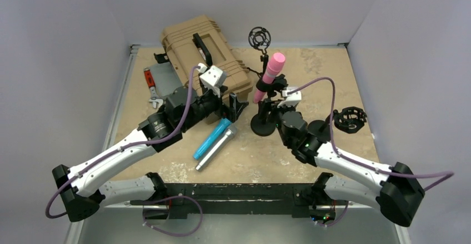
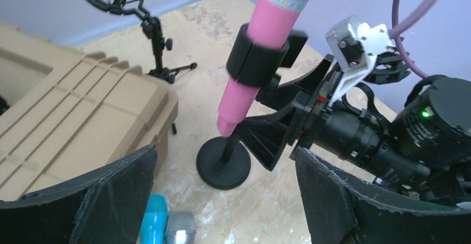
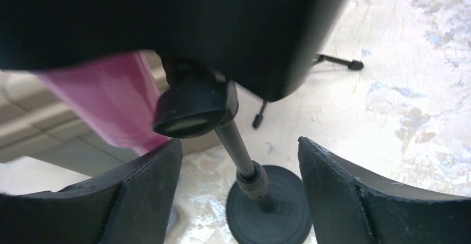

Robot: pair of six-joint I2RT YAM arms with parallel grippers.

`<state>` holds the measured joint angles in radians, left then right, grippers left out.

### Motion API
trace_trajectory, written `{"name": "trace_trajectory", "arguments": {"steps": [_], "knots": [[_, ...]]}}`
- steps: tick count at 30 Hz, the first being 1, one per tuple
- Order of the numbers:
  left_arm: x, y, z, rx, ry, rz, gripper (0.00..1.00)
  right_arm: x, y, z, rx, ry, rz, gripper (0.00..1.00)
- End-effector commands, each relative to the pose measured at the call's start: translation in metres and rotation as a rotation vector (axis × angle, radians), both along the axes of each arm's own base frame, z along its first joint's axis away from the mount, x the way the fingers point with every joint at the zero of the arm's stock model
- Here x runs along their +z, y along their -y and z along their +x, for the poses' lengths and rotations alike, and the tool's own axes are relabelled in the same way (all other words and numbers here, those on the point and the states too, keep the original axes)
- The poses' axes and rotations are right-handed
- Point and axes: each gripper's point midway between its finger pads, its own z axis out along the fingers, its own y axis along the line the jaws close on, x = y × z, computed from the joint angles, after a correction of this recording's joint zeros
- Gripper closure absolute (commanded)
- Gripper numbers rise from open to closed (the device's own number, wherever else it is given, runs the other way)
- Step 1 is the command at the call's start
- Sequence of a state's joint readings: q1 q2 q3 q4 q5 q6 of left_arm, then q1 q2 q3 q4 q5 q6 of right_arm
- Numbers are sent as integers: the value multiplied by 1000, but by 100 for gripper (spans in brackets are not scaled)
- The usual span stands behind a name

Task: Remove the microphone from the stand

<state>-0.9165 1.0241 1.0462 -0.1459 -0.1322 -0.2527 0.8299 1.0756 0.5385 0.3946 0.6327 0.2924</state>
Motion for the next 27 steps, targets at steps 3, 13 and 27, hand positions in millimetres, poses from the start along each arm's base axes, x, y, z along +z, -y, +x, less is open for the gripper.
{"name": "trace_trajectory", "arguments": {"steps": [3, 13, 27], "knots": [[62, 36, 9, -96, 78, -67, 4, 49, 1, -22, 93, 82, 139, 9], [71, 72, 76, 80, 137, 76, 5, 78, 51, -46, -55, 33, 254, 1], [63, 131, 76, -100, 172, 112, 42, 77, 45, -61, 77, 47, 234, 1]]}}
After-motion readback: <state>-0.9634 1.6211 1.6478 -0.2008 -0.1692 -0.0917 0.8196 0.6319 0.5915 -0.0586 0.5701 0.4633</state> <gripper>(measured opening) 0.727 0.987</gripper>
